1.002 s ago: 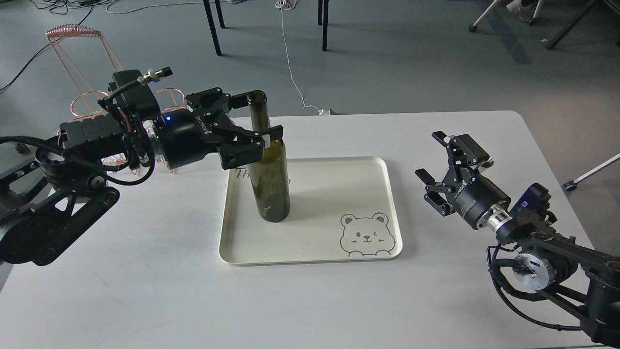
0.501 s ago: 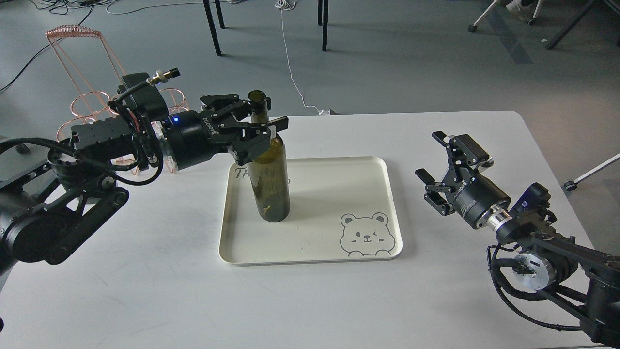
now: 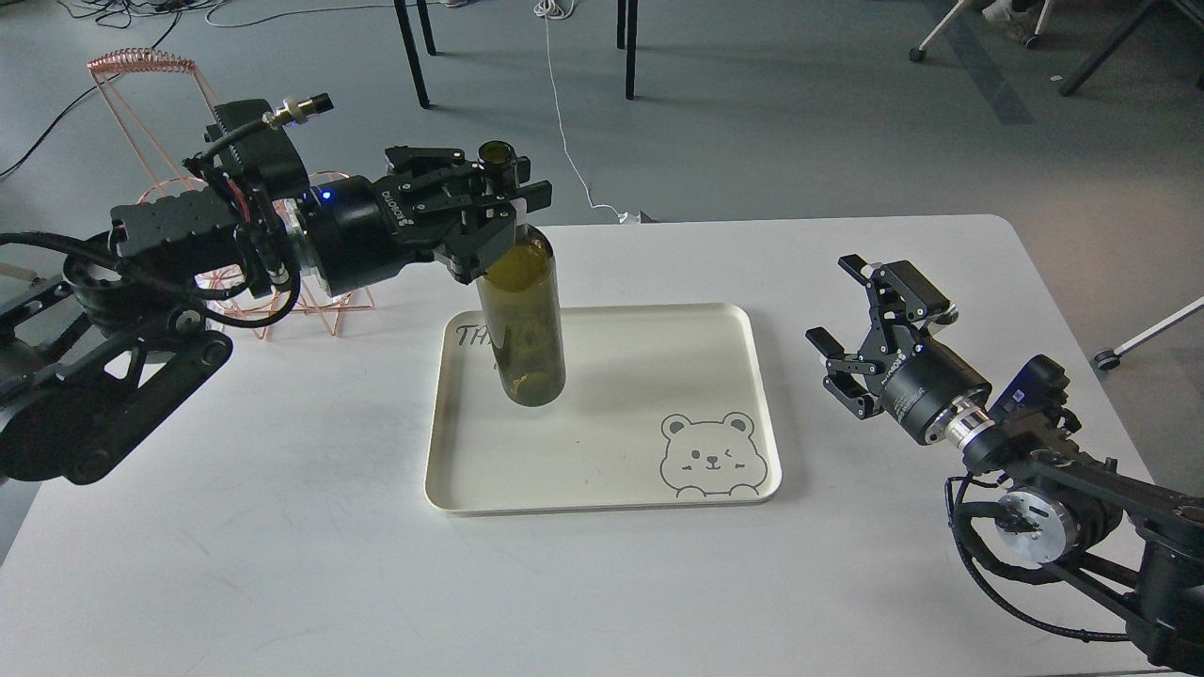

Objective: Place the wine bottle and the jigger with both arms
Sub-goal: 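Carry the bottle with the left gripper over the copper wine rack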

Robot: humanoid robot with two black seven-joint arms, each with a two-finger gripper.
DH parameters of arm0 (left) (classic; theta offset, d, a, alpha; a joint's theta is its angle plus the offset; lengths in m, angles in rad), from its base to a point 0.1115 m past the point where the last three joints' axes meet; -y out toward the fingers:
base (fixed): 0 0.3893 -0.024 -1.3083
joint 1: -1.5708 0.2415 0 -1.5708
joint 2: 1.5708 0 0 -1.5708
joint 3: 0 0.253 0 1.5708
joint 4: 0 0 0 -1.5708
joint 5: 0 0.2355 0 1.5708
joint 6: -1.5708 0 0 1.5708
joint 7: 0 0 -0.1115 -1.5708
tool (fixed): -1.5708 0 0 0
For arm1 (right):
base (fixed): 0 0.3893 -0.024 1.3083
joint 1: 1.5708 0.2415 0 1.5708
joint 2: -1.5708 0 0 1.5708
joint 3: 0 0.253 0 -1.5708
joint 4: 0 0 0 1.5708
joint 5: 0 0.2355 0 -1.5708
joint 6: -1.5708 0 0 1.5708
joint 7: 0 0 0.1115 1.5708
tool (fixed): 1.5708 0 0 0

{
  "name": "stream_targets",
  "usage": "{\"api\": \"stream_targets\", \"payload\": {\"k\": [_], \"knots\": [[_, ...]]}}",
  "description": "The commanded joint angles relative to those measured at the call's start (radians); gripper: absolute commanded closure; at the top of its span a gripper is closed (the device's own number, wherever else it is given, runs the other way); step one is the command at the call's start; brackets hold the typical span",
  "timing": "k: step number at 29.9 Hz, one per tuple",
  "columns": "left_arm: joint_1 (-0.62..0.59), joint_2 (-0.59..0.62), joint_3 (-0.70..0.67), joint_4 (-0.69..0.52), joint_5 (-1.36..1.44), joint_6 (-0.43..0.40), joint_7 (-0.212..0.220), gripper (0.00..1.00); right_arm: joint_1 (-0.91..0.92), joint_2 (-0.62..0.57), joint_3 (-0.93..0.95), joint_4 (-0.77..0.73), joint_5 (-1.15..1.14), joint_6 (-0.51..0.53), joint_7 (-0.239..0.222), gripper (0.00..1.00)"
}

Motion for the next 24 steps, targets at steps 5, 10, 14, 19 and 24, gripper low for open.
{"api": "stream_targets", "payload": {"k": [5,10,14,19,24], "knots": [[-0.187,0.155,0.017,0.050,-0.238,-0.026,0.000,0.81,-0.001,0.000,0.002,-0.002,0.000,-0.001,0.000,0.02],[-0.264,0.203,0.024,0.186,-0.267,-0.084,0.000,0.81,-0.001,0.001,0.002,-0.002,-0.002,-0.001,0.000,0.02],[-0.281,0.218,0.026,0.285,-0.261,-0.087,0.000,0.81,-0.002,0.008,0.001,-0.002,-0.002,-0.001,0.000,0.02],[-0.302,0.225,0.066,0.371,-0.260,-0.083,0.000,0.81,-0.002,0.006,0.001,-0.002,-0.002,-0.001,0.000,0.02],[-0.332,0.225,0.109,0.447,-0.256,-0.077,0.000,0.81,-0.002,0.005,0.001,-0.002,-0.002,-0.001,0.000,0.02]]}}
